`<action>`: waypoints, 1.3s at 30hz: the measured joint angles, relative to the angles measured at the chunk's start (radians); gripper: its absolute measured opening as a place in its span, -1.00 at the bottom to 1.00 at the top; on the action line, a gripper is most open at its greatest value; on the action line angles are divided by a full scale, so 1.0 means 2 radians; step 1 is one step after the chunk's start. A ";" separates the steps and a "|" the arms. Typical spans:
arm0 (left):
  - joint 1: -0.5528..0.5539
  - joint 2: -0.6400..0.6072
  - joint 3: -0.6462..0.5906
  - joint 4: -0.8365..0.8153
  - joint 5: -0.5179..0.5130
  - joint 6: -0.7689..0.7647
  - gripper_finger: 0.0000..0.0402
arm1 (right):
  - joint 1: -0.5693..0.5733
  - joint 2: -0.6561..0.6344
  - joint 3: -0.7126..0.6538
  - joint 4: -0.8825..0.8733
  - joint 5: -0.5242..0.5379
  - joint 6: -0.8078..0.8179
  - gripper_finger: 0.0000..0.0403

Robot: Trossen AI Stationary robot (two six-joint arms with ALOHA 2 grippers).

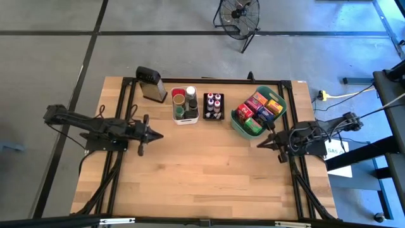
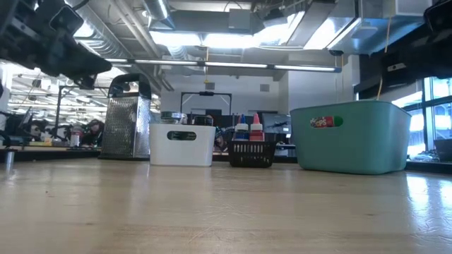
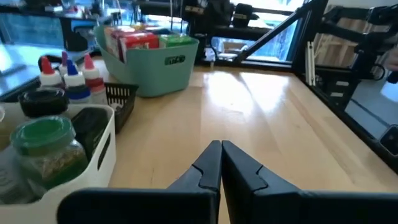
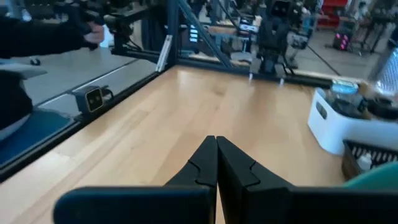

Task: Pick & Place Kitchen Items
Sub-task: Return to Home Position

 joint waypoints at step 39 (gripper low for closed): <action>0.000 -0.124 -0.026 -0.024 0.043 0.051 -0.94 | 0.002 -0.011 -0.037 0.099 -0.028 -0.069 -0.99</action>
